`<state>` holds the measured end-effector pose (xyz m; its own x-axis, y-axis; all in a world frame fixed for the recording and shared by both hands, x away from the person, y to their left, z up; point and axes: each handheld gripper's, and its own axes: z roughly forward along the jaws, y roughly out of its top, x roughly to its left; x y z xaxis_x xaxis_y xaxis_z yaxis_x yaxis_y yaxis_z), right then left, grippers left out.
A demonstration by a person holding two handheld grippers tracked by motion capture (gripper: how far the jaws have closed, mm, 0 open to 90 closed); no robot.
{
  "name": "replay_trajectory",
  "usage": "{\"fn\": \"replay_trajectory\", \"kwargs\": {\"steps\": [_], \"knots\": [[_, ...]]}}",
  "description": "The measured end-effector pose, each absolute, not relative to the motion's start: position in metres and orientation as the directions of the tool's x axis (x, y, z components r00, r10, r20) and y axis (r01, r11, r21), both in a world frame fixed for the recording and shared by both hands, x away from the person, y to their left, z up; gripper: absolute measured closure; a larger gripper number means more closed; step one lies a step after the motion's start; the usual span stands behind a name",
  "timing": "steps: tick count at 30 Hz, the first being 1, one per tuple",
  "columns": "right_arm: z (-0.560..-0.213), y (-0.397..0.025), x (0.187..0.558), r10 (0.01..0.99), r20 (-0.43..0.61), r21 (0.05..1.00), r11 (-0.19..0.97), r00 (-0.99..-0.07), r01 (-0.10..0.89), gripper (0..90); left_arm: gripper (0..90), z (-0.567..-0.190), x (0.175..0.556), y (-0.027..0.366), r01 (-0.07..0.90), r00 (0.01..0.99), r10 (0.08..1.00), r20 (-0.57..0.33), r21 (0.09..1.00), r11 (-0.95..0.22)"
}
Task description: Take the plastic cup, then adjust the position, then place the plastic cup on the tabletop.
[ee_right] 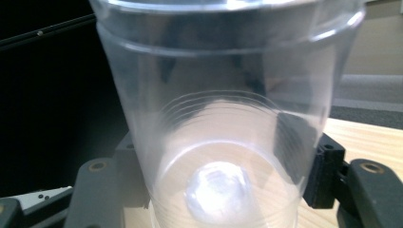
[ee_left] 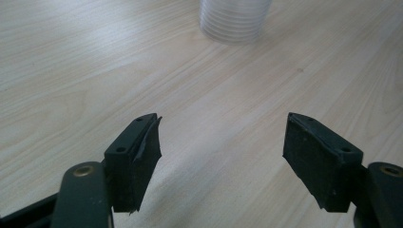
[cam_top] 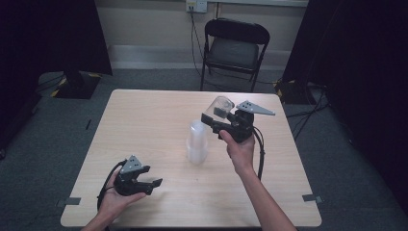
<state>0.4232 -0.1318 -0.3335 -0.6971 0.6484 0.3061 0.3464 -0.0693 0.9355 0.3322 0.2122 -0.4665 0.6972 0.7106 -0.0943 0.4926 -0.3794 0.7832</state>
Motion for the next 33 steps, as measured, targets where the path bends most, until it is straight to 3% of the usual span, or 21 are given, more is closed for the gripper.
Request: {"fn": "replay_trajectory", "kwargs": {"steps": [25,28,30,33], "knots": [[-0.360,-0.175,0.402,0.639,0.420,0.884,-0.128,-0.645,0.450,35.7,33.3,-0.461,0.328,0.205,0.431,0.721,0.689,-0.070,0.825,-0.366],[-0.367,-0.176,0.399,0.616,0.452,0.866,-0.131,-0.645,0.482,36.2,35.8,-0.457,0.327,0.202,0.427,0.715,0.693,-0.094,0.843,-0.326],[-0.370,-0.177,0.397,0.610,0.460,0.861,-0.129,-0.646,0.491,36.2,42.9,-0.456,0.327,0.202,0.429,0.719,0.687,-0.109,0.846,-0.316],[-0.373,-0.177,0.394,0.600,0.474,0.853,-0.133,-0.644,0.505,36.2,42.4,-0.450,0.327,0.199,0.412,0.721,0.681,-0.128,0.870,-0.272]]}}
